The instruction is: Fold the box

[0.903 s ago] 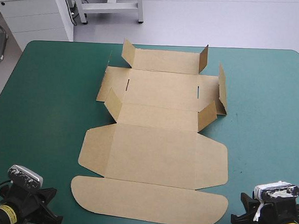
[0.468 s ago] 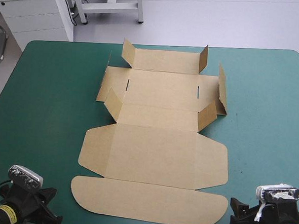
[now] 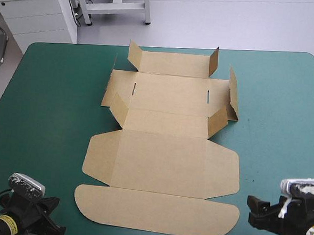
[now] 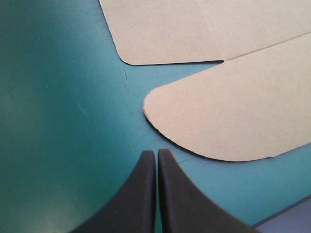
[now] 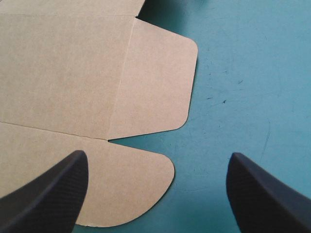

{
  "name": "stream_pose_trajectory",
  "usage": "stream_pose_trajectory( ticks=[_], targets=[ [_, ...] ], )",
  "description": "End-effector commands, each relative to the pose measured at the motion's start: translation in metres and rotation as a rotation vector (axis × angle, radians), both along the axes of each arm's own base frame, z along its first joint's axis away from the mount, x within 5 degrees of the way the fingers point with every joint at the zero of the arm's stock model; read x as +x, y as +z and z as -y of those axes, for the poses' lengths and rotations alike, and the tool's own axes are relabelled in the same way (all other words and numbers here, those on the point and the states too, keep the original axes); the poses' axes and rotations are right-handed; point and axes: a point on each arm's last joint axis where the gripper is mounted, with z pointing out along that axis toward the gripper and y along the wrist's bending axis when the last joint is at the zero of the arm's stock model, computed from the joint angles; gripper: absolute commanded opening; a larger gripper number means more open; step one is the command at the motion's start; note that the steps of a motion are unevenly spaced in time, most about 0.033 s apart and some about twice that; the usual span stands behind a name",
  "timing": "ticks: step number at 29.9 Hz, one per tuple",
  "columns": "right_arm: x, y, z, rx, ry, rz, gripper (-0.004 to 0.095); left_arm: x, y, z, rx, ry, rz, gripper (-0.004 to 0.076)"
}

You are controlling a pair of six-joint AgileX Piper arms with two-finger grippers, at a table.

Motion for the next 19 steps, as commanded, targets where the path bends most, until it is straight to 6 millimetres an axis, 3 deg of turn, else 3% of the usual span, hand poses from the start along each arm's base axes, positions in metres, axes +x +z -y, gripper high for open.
stream_pose_trajectory(
  ticks=[1,10,16,19],
  targets=[
    [0.025,0.024,0.001,0.018,0.007,-0.026,0.0727,0.004,0.010,0.003,-0.036,-0.003,0.053,-0.0008],
    [0.103,0.046,0.006,0.040,0.039,-0.156,0.0727,0.004,0.010,0.003,-0.036,-0.003,0.053,-0.0008],
    [0.155,0.048,0.009,0.075,0.027,-0.187,0.0723,0.004,0.010,0.003,-0.036,-0.003,0.053,-0.0008],
    [0.178,0.046,0.004,0.132,0.105,-0.211,0.0723,0.004,0.010,0.003,-0.036,-0.003,0.053,-0.0008]
  ],
)
